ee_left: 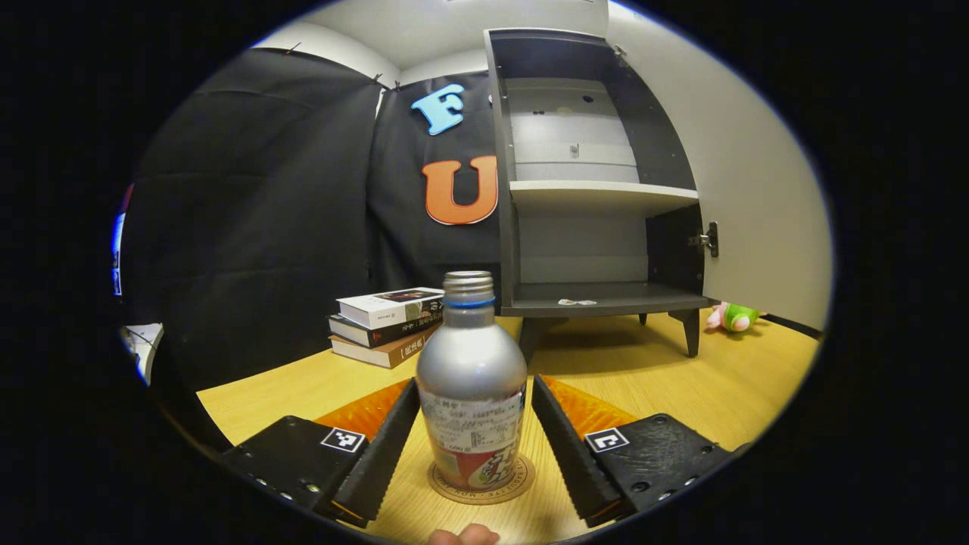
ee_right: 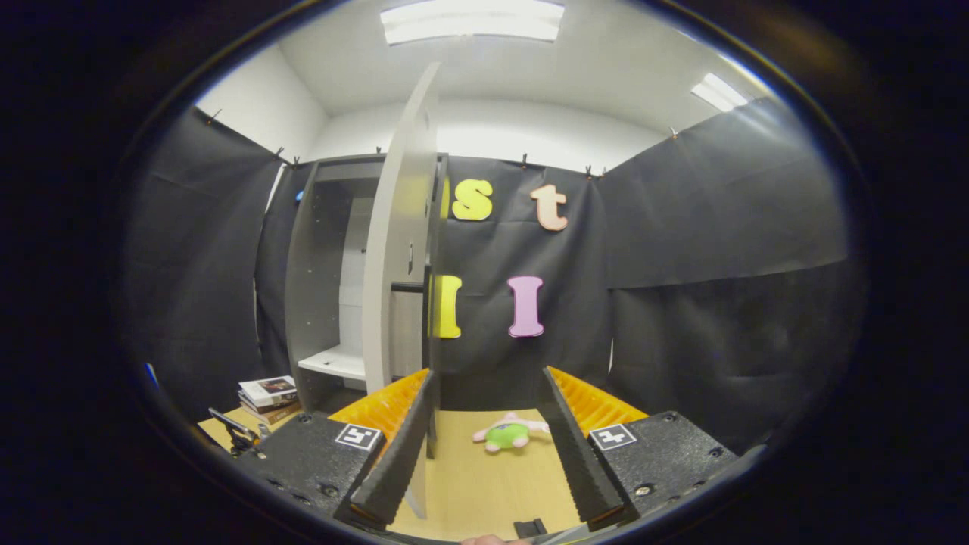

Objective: Open the cabinet door with the right hand, grasp the bottle in the cabinet with the left hand and place it on the coaster, then close the cabinet door with the right hand.

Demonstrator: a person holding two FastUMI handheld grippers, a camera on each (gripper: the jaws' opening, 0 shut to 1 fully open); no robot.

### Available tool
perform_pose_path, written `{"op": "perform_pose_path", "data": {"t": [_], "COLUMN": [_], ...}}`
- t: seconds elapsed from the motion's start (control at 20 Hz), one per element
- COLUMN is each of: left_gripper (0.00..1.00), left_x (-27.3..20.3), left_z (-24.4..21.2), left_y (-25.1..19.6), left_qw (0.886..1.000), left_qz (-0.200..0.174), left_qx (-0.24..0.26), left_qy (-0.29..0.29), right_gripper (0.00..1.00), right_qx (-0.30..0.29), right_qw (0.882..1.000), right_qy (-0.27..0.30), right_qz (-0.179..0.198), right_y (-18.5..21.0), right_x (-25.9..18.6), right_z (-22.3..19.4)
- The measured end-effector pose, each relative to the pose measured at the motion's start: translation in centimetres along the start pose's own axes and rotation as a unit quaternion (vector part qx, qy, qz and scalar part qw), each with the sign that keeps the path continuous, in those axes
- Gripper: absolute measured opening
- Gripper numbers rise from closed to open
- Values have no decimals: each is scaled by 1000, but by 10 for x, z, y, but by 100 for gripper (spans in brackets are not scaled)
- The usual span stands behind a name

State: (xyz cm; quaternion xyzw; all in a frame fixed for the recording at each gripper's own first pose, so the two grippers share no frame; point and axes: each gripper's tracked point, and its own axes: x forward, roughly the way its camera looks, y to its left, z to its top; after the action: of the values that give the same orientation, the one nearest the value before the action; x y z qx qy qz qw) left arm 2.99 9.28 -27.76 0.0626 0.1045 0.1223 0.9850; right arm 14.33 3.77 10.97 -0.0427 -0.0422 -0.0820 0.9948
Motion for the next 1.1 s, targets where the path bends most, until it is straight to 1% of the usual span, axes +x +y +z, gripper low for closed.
{"op": "perform_pose_path", "data": {"t": [0.05, 0.15, 0.2, 0.25, 0.35, 0.45, 0.5, 0.55, 0.6, 0.65, 0.7, 0.85, 1.0, 1.1], "left_gripper": [95, 96, 100, 96, 96, 96, 100, 96, 100, 96, 96, 96, 96, 94], "left_x": [0, 0, -2, -6, -14, -26, -32, -40, -48, -53, -60, -76, -85, -86], "left_z": [3, 18, 30, 43, 75, 108, 127, 145, 162, 176, 188, 224, 241, 248], "left_y": [2, 9, 10, 10, 12, 7, 5, 4, 0, -1, 1, 13, 26, 31], "left_qw": [1000, 1000, 999, 999, 998, 996, 996, 995, 994, 994, 994, 993, 993, 993], "left_qz": [1, 8, 8, 5, -2, -24, -31, -39, -49, -55, -57, -39, -33, -36], "left_qx": [1, 12, 17, 22, 29, 31, 27, 20, 8, -5, -18, -36, -46, -57], "left_qy": [-2, -16, -29, -41, -61, -75, -82, -90, -96, -96, -95, -105, -102, -97], "right_gripper": [86, 86, 86, 86, 86, 86, 86, 86, 86, 86, 86, 87, 87, 87], "right_qx": [2, 7, 11, 15, 22, 29, 34, 39, 44, 48, 51, 53, 38, 31], "right_qw": [1000, 1000, 1000, 1000, 1000, 1000, 999, 999, 999, 999, 998, 998, 999, 997], "right_qy": [0, 0, 0, 1, 5, 6, 6, 7, 8, 5, 0, -17, -15, -12], "right_qz": [0, 0, -1, -1, 0, 3, 7, 13, 20, 23, 25, 35, 36, 65], "right_y": [-1, -3, -5, -7, -9, -11, -10, -8, -7, -8, -9, -9, -13, 1], "right_x": [1, 2, 2, 4, 9, 13, 17, 21, 24, 26, 29, 38, 50, 59], "right_z": [-1, -4, -5, -5, -11, -13, -14, -17, -17, -18, -17, -15, -21, -24]}}
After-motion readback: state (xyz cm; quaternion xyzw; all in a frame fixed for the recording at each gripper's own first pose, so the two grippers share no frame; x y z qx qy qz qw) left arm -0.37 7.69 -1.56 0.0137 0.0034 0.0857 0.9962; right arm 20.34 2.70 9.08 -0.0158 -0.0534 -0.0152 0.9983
